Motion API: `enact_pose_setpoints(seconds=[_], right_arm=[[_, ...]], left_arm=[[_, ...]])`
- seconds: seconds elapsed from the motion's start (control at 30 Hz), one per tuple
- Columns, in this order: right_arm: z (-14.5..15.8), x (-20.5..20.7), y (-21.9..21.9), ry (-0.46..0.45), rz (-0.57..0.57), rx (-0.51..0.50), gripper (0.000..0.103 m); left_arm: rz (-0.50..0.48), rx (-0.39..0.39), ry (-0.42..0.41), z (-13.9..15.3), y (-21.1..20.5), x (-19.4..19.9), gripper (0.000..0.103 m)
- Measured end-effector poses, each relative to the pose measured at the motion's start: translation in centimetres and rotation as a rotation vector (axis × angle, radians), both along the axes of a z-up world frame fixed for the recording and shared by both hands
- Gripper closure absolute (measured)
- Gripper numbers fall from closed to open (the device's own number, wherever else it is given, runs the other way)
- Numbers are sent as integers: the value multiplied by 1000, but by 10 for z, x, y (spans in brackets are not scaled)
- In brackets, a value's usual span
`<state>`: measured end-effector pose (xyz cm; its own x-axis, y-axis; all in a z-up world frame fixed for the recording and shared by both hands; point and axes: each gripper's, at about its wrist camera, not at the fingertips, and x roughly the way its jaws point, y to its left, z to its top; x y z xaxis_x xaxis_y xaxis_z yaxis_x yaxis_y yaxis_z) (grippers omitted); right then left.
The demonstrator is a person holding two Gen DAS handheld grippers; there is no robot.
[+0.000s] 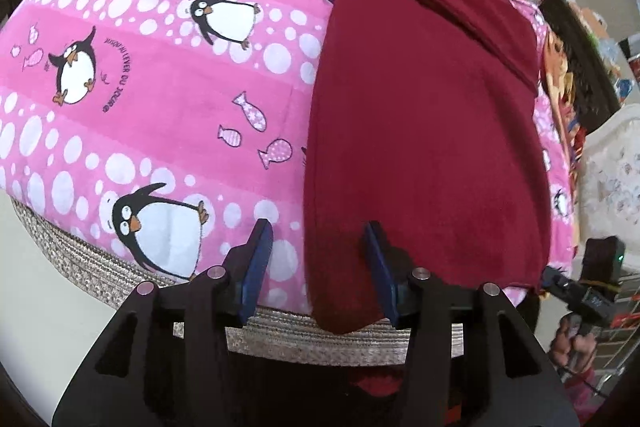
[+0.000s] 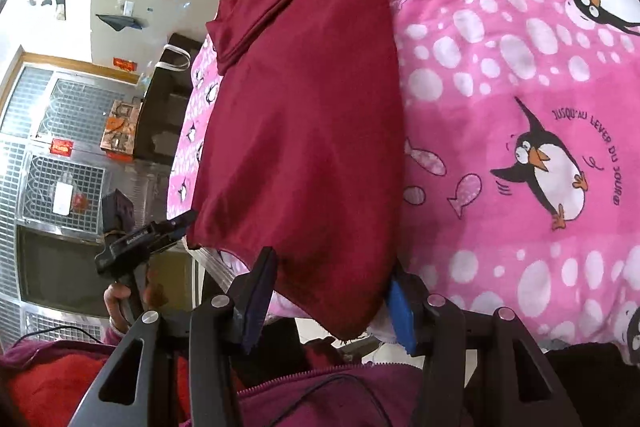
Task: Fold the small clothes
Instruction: 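Move both tools to the hem end of the folded sweatshirt strip, then grasp the sweatshirt hem with the left tool while the right tool grasps beside it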
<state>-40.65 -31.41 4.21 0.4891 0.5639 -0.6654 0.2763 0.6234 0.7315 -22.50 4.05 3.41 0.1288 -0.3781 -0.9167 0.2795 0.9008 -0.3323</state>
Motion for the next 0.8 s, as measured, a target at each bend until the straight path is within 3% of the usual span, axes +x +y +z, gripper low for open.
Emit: enact_pose_setpoints(seconds=[0.6,0.8], right_arm=[[-1,7,-2,1,-1,10,57],[1,13,4,-14,30,-9,65]], left_arm=[[-2,25,-5,-7,-17,-7,55],[-8,-3,5,-9,-21,-10,41]])
